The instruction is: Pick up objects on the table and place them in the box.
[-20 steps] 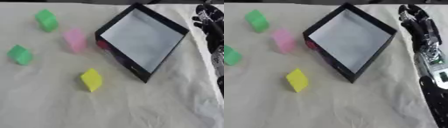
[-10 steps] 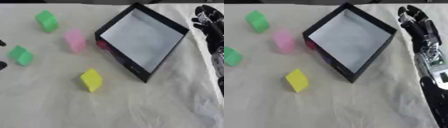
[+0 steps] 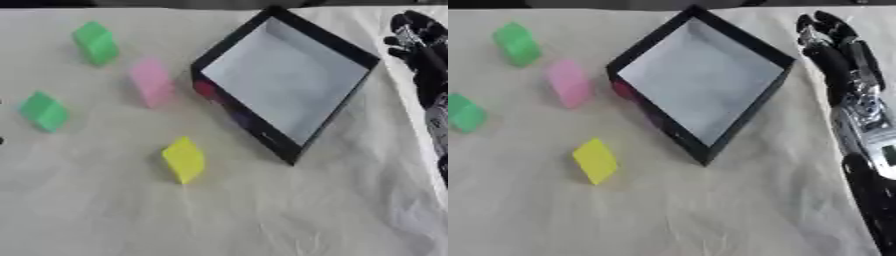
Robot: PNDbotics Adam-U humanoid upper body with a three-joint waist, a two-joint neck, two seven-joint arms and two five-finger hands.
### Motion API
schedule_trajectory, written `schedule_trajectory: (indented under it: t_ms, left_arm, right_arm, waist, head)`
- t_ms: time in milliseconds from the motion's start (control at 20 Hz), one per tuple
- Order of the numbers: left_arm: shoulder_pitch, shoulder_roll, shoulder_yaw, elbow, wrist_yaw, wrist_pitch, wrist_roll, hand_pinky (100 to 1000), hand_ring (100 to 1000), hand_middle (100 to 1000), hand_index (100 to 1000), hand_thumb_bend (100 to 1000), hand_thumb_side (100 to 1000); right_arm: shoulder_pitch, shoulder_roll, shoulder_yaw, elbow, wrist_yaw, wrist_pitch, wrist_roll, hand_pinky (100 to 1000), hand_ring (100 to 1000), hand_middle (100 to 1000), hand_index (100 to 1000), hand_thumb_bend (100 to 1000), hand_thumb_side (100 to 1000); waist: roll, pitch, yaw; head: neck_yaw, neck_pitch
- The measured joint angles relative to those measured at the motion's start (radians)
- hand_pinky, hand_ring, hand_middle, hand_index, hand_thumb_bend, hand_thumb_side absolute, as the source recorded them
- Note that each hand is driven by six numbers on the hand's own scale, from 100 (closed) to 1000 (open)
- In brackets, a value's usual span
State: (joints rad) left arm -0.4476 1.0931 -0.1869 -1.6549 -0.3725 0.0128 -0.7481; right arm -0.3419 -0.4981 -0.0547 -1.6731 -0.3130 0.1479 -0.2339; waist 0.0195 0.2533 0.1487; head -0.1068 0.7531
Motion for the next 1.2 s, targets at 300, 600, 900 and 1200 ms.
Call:
schedule_trajectory:
  t_ms: [300, 600, 900, 1200]
  left_arm:
    - [-0.066, -0.014, -0.036, 0.094, 0.042, 0.023, 0.048, 916, 855, 847, 903, 476, 726]
    - [-0.101, -0.022, -0.1, 0.098, 0.191, 0.195, 0.151, 921, 859, 848, 914, 512, 753]
    - [-0.147, -0.034, -0.16, 0.077, 0.21, 0.311, 0.139, 920, 859, 848, 916, 659, 765]
    - [-0.2, -0.066, -0.198, 0.095, 0.201, 0.337, 0.095, 908, 849, 838, 902, 758, 816]
  right_arm:
    - [0.0, -0.001, 0.001, 0.001, 0.0, 0.002, 0.005, 862, 785, 821, 886, 241, 478]
    - [0.001, -0.006, 0.007, 0.006, 0.001, 0.005, 0.009, 862, 785, 820, 886, 238, 479]
    - [0.0, -0.008, 0.013, 0.007, 0.001, 0.008, 0.016, 862, 784, 820, 885, 235, 482]
    - [0.0, -0.008, 0.015, 0.012, 0.002, 0.01, 0.018, 862, 784, 819, 885, 232, 485]
  waist:
    - [0.0, 0.0, 0.002]
    - [0.003, 0.0, 0.002]
    - [0.008, 0.0, 0.002]
    - [0.01, 0.0, 0.001]
  head:
    - [0.008, 0.0]
    - [0.009, 0.0]
    - [0.012, 0.0]
    - [0.013, 0.0]
